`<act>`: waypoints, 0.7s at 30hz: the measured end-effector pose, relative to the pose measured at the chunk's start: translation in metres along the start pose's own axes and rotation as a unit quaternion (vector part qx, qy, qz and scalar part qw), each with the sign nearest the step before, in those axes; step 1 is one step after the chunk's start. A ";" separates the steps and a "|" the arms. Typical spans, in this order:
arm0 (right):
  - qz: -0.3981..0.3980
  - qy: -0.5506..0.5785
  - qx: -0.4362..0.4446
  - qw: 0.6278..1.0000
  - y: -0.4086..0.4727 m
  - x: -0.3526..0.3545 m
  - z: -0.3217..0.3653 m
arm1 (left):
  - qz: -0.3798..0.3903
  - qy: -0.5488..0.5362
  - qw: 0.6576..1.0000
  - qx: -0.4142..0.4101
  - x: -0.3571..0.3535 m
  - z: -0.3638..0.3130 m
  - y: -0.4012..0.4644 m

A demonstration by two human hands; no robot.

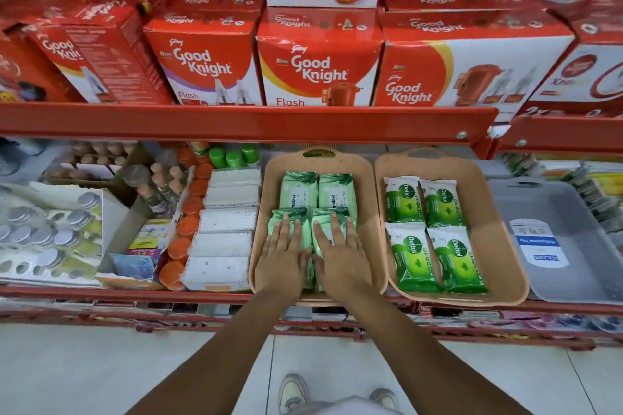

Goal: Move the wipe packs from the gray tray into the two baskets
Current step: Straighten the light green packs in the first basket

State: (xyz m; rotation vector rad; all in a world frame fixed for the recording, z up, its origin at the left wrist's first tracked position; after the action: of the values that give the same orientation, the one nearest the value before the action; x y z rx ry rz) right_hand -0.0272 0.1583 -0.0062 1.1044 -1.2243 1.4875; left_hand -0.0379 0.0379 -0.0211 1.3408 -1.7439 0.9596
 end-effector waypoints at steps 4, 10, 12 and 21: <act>-0.011 -0.006 -0.036 0.999 -0.004 -0.006 -0.004 | 0.005 0.016 1.000 -0.022 -0.004 0.012 0.002; 0.009 -0.001 -0.078 0.997 -0.007 -0.002 -0.004 | 0.020 0.006 0.999 -0.026 -0.003 0.011 0.000; 0.006 -0.004 -0.096 0.995 -0.006 -0.002 -0.002 | 0.021 -0.011 1.000 -0.012 -0.002 0.008 0.000; 0.020 0.002 -0.128 0.992 0.001 0.009 -0.002 | 0.027 -0.038 0.998 0.031 0.007 -0.003 0.008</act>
State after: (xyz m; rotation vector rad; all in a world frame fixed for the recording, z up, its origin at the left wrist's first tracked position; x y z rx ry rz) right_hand -0.0299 0.1607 0.0021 0.9105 -1.3971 1.3173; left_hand -0.0463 0.0392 -0.0146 1.3928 -1.8296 1.0126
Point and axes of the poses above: each hand's wrist, its own y-axis towards the middle knuckle, its own x-axis out of the back of the hand, z = x × y, the point moved 3 cm from there along y, towards the middle knuckle, and after that the axes turned 11 degrees about -y, right-handed, at the moved point
